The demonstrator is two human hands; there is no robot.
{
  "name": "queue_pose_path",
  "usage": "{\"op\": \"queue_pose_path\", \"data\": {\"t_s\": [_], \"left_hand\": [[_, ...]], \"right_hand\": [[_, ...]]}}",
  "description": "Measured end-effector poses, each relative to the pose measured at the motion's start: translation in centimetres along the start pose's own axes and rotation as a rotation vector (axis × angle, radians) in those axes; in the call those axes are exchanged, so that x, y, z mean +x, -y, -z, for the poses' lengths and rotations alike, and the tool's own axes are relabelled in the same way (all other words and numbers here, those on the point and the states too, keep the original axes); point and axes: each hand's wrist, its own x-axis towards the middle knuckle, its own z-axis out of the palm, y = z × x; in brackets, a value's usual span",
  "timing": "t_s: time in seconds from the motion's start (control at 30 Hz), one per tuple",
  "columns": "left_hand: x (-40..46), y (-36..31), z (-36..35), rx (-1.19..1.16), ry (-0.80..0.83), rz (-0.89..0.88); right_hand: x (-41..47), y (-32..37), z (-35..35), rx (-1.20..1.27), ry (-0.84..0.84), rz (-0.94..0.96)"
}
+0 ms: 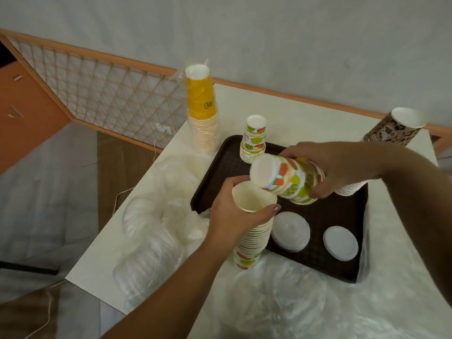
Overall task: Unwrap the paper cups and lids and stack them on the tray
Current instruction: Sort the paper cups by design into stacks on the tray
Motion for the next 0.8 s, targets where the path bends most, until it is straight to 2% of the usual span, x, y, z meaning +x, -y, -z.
{"op": "queue_pose_path", "data": {"t_s": [0.1, 0.27, 0.37, 0.5, 0.63, 0.7, 0.8], "left_hand": [[0.2, 0.0, 0.4, -0.001, -0.016, 0.009], [0.7, -0.1, 0.6, 0.009, 0.027, 0.037], [0.9, 0.2, 0.6, 0.034, 0.057, 0.027], [1.1, 0.6, 0.8, 0.052, 0.086, -0.002], [1.2, 0.7, 1.0, 0.047, 0.096, -0.048], [1.2, 0.8, 1.0, 0.051, 0.103, -0.061], [1.2, 1.0, 1.1, 0.062, 0.112, -0.072]], "right_hand": [[2.5, -0.7, -1.5, 0.195, -0.093, 0.026], [9.7, -2.5, -1.7, 0.774, -0.636, 0.040], [14.5, -4.1, -1.6, 0.913, -0.857, -0.043], [18.4, -5.9, -1.9, 0.996, -0.987, -0.111], [20.1, -6.6, -2.1, 0.870, -1.111, -0.136], [20.4, -6.7, -2.4, 0.640, -1.117, -0.137], [20.8, -7.0, -2.7, 0.249, -1.013, -0.202]]}}
